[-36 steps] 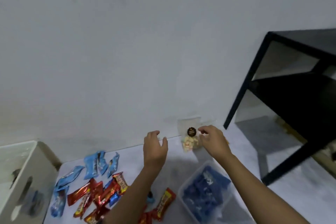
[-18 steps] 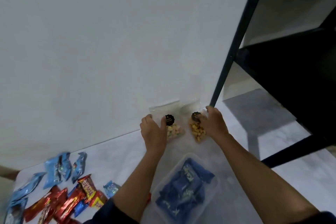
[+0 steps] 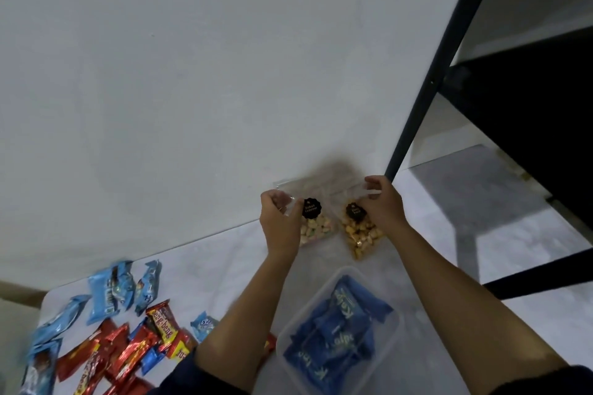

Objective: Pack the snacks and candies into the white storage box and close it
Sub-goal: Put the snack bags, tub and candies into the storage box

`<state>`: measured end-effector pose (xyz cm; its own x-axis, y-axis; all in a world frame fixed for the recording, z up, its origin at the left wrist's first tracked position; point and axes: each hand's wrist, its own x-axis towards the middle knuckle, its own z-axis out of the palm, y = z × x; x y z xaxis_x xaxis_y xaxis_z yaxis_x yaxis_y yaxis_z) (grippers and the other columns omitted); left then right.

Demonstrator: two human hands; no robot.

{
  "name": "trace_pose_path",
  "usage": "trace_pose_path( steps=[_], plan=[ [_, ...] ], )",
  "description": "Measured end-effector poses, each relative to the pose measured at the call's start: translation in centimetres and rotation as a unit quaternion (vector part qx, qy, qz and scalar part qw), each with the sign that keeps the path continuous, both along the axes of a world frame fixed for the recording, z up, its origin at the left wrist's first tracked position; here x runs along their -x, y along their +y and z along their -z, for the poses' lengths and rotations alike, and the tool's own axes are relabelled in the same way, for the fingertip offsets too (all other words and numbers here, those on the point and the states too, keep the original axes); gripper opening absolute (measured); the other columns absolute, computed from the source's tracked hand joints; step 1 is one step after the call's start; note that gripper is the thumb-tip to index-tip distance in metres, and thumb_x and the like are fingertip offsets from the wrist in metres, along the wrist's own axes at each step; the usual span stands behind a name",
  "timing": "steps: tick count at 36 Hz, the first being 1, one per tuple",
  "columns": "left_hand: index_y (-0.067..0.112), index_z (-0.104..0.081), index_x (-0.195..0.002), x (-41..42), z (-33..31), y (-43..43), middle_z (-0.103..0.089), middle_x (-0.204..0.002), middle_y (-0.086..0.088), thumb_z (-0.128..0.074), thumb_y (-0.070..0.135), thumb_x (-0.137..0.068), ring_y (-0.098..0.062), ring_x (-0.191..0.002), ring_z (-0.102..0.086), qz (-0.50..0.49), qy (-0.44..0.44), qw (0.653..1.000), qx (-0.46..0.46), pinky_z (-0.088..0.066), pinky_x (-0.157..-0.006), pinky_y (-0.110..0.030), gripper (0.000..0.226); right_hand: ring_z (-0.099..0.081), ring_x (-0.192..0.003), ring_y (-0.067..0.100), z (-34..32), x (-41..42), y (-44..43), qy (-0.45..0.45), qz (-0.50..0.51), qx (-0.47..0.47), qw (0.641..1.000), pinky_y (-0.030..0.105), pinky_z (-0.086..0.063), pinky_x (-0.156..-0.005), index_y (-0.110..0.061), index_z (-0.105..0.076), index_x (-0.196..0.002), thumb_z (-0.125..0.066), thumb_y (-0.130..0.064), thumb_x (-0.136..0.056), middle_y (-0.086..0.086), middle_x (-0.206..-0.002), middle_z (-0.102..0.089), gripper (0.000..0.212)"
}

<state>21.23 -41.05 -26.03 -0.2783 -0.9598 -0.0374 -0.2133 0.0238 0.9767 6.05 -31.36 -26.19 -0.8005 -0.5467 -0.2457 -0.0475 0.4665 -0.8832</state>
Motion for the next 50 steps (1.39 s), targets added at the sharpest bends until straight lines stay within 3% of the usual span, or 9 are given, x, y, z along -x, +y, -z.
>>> trace_pose_path(
  steps=[4, 11, 17, 22, 27, 34, 41, 45, 50],
  plan=[
    [0.010, -0.047, -0.107, -1.0, -0.5, -0.3, -0.057, -0.079, 0.003, -0.068, 0.002, -0.079, -0.005, -0.073, -0.056, 0.036, 0.022, 0.999, -0.006, -0.045, -0.067, -0.007, 0.035, -0.055, -0.091, 0.014, -0.4, -0.8, 0.1, 0.001, -0.012, 0.025, 1.000, 0.004, -0.043, -0.060, -0.012, -0.053, -0.121, -0.061, 0.002, -0.082, 0.000, -0.106, -0.059, 0.042],
    [0.009, -0.063, -0.085, -3.7, -1.6, -1.5, -0.064, -0.078, -0.004, -0.058, 0.013, -0.090, -0.006, -0.069, -0.058, 0.077, 0.059, 0.995, 0.001, -0.046, -0.070, -0.020, 0.008, -0.061, -0.086, 0.017, -1.2, -2.1, 0.3, 0.047, -0.004, 0.063, 0.997, 0.020, -0.047, -0.075, -0.012, -0.066, -0.090, -0.061, -0.018, -0.088, 0.001, -0.090, -0.068, 0.008],
    [0.016, -0.069, -0.080, -6.5, -3.0, -1.9, -0.068, -0.078, -0.004, -0.062, 0.011, -0.087, -0.013, -0.075, -0.060, 0.100, 0.069, 0.992, 0.010, -0.049, -0.072, -0.024, 0.012, -0.057, -0.077, 0.016, -3.3, -3.9, 0.7, 0.050, -0.013, 0.093, 0.994, 0.027, -0.044, -0.072, -0.011, -0.063, -0.074, -0.057, -0.021, -0.090, -0.001, -0.074, -0.066, 0.020],
    [0.014, -0.071, -0.088, -9.8, -5.9, -2.4, -0.071, -0.088, -0.004, -0.064, 0.006, -0.084, -0.007, -0.082, -0.065, 0.089, 0.109, 0.990, 0.014, -0.051, -0.076, -0.016, 0.011, -0.057, -0.075, 0.010, -6.1, -7.0, 0.8, 0.078, -0.032, 0.130, 0.988, 0.022, -0.045, -0.075, -0.003, -0.066, -0.082, -0.058, -0.015, -0.090, 0.003, -0.071, -0.065, 0.016],
    [0.013, -0.071, -0.091, -14.8, -10.0, -4.0, -0.072, -0.088, -0.004, -0.065, 0.009, -0.084, -0.012, -0.086, -0.067, 0.093, 0.122, 0.988, 0.030, -0.053, -0.082, -0.019, 0.010, -0.058, -0.061, -0.008, -10.1, -11.0, 0.2, 0.080, -0.011, 0.173, 0.982, 0.001, -0.041, -0.057, -0.006, -0.065, -0.085, -0.061, -0.012, -0.089, 0.007, -0.075, -0.064, 0.008],
    [0.017, -0.070, -0.086, -24.5, -16.4, -7.0, -0.071, -0.081, -0.003, -0.065, 0.006, -0.084, -0.010, -0.078, -0.066, 0.084, 0.152, 0.981, 0.084, -0.054, -0.076, -0.019, 0.012, -0.062, -0.077, 0.014, -17.4, -19.4, -2.4, 0.128, -0.046, 0.211, 0.968, 0.017, -0.046, -0.068, -0.014, -0.068, -0.081, -0.065, -0.014, -0.086, -0.001, -0.070, -0.068, 0.006],
    [0.010, -0.070, -0.089, -36.0, -21.2, -10.5, -0.070, -0.073, 0.000, -0.064, 0.000, -0.083, -0.005, -0.069, -0.066, 0.066, 0.175, 0.973, 0.132, -0.054, -0.069, -0.017, 0.014, -0.061, -0.071, 0.007, -23.1, -30.1, -6.4, 0.155, -0.114, 0.260, 0.946, 0.005, -0.043, -0.060, -0.008, -0.070, -0.081, -0.069, -0.015, -0.082, 0.009, -0.072, -0.071, 0.007],
    [0.015, -0.069, -0.083, -43.0, -22.2, -12.2, -0.070, -0.065, 0.006, -0.063, 0.002, -0.084, -0.011, -0.070, -0.065, 0.036, 0.174, 0.972, 0.156, -0.055, -0.070, -0.021, 0.014, -0.062, -0.074, 0.010, -24.4, -36.3, -9.0, 0.165, -0.154, 0.273, 0.935, 0.016, -0.044, -0.063, -0.010, -0.070, -0.079, -0.067, -0.015, -0.083, 0.005, -0.071, -0.071, 0.007],
    [0.009, -0.067, -0.089, -51.2, -22.0, -13.6, -0.068, -0.076, -0.007, -0.060, 0.004, -0.087, -0.008, -0.070, -0.064, -0.011, 0.158, 0.972, 0.175, -0.053, -0.070, -0.019, 0.008, -0.063, -0.072, 0.007, -24.2, -43.4, -12.6, 0.160, -0.177, 0.295, 0.925, 0.022, -0.046, -0.065, -0.017, -0.066, -0.076, -0.062, -0.011, -0.086, 0.004, -0.073, -0.069, 0.012]
  ],
)
